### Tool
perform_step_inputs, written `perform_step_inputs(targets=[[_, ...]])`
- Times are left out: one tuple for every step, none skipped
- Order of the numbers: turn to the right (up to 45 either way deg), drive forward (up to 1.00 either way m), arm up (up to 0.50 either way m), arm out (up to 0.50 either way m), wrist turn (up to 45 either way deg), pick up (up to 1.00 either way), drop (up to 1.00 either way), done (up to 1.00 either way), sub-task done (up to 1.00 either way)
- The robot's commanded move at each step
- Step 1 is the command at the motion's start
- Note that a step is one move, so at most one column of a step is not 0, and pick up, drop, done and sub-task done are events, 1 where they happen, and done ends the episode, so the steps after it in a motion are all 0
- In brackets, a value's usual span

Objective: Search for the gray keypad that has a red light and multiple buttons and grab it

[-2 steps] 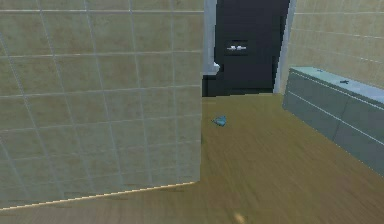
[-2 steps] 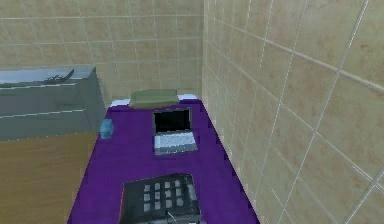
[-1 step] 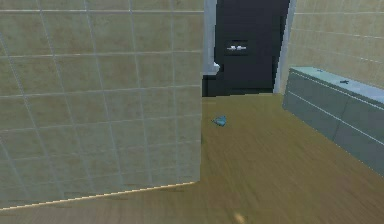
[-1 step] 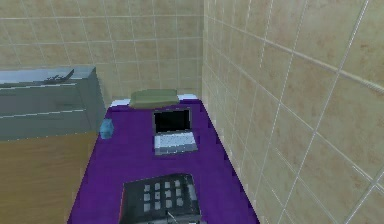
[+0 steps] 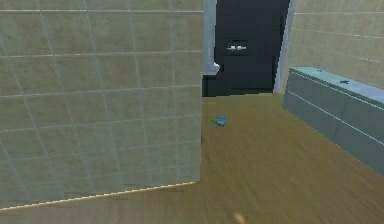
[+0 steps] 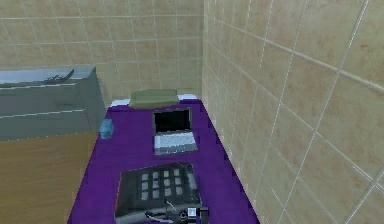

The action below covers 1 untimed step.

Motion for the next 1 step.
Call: perform_step_inputs(targets=[[0.0,0.00,0.00,0.00,0.0,0.00,0.00,1.00,0.00]])
